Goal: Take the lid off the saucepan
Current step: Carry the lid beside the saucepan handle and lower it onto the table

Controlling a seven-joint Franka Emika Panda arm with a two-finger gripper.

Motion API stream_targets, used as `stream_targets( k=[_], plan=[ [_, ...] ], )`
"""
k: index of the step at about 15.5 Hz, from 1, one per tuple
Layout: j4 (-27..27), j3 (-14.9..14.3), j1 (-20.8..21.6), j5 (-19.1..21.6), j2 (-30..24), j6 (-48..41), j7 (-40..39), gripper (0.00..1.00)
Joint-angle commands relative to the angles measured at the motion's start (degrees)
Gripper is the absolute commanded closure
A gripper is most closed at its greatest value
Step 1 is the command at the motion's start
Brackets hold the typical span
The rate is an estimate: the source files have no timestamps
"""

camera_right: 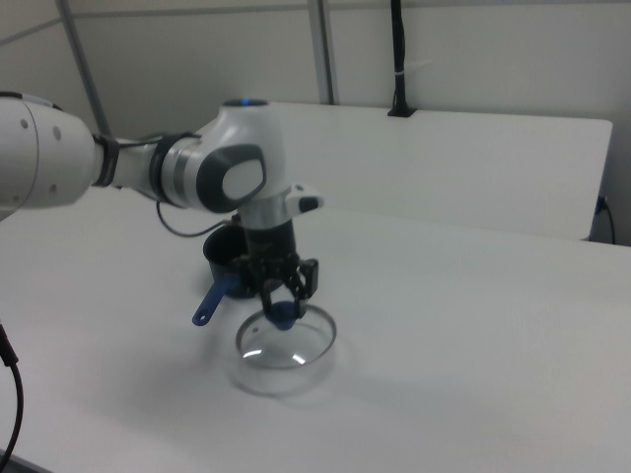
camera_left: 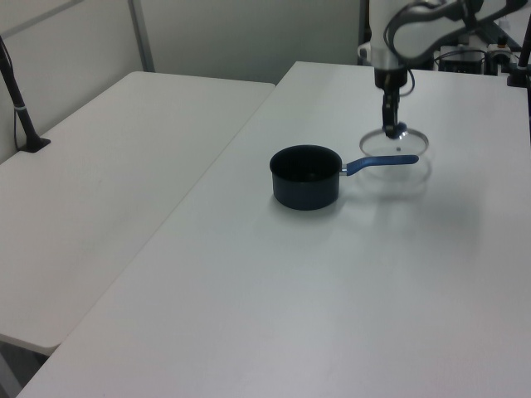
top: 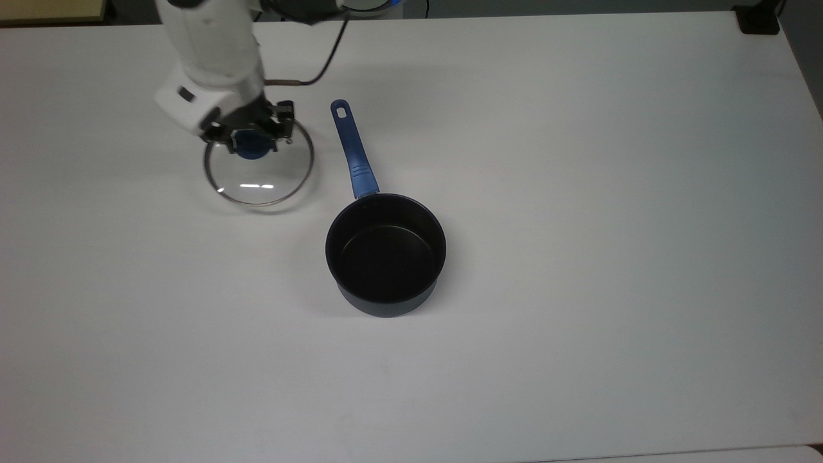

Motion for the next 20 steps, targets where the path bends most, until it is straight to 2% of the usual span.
stream_targets(
  k=[1,4,9,11,12,16,20],
  plan=[
    [-4.8,0.0,3.5,-1.3,-0.8,3.9,3.6,0.54],
    [-4.7,0.0,3.5,-1.3,0.5,3.9,3.8,0.51],
    [-4.3,-0.1,4.8,-3.1,4.7,3.8,5.9,0.33],
    [-3.4,-0.2,4.7,-3.9,4.4,3.3,6.3,0.05],
    [-2.5,-0.2,4.3,-4.5,4.1,3.1,6.3,0.00],
    [0.2,-0.6,2.8,-5.6,-0.5,1.0,6.4,0.00],
    [9.3,-0.3,2.7,-5.1,-3.5,-10.4,6.5,0.00]
  ],
)
